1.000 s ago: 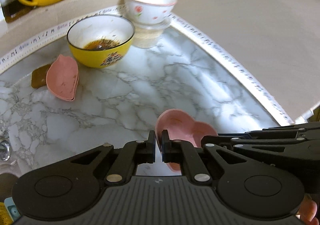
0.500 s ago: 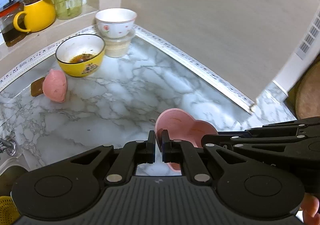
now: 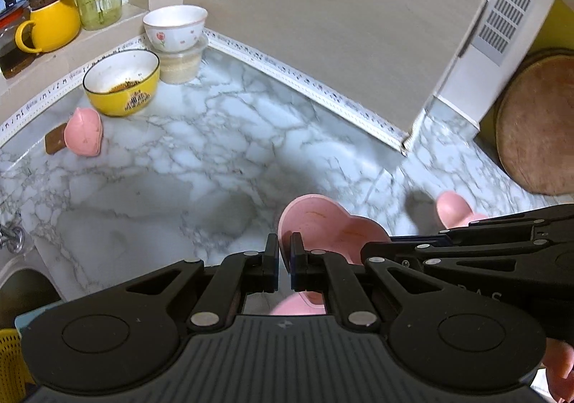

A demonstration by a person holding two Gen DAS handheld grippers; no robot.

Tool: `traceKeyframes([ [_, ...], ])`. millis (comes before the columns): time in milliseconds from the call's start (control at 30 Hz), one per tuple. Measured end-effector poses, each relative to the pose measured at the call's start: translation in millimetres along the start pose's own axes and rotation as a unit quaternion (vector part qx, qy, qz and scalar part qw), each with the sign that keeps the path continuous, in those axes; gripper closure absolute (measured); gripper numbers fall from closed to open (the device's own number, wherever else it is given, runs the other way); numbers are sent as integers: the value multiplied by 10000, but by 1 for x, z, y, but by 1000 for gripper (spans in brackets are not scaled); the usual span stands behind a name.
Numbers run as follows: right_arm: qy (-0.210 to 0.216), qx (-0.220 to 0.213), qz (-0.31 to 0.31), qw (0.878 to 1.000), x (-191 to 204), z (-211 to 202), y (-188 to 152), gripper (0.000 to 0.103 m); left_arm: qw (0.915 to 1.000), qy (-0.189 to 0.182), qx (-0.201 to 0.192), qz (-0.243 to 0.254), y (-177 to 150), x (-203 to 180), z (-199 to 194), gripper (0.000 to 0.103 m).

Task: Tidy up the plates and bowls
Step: 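Lift the heart dish with both grippers and carry it to the nested bowls, then lower the heart dish into the pink bowl and open both grippers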

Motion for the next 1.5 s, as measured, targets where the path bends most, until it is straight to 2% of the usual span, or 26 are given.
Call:
traceKeyframes([
  [633, -193, 572, 162, 9980, -10, 10, -71, 93, 9977, -235, 602, 209, -69, -21, 9, 98],
  [1500, -280, 831, 172, 9960, -13, 19, -76, 92, 9948, -237, 934, 333, -75, -18, 34, 97],
])
Point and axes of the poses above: each gripper's, at about its wrist camera, not at the fingertips, and z roughly the way its jaws point, x to its left, y to its top, the point moved 10 cm from there along z, roughly the way its jaws point, and after that the axes turned 9 degrees about z, right-handed, at the moved point
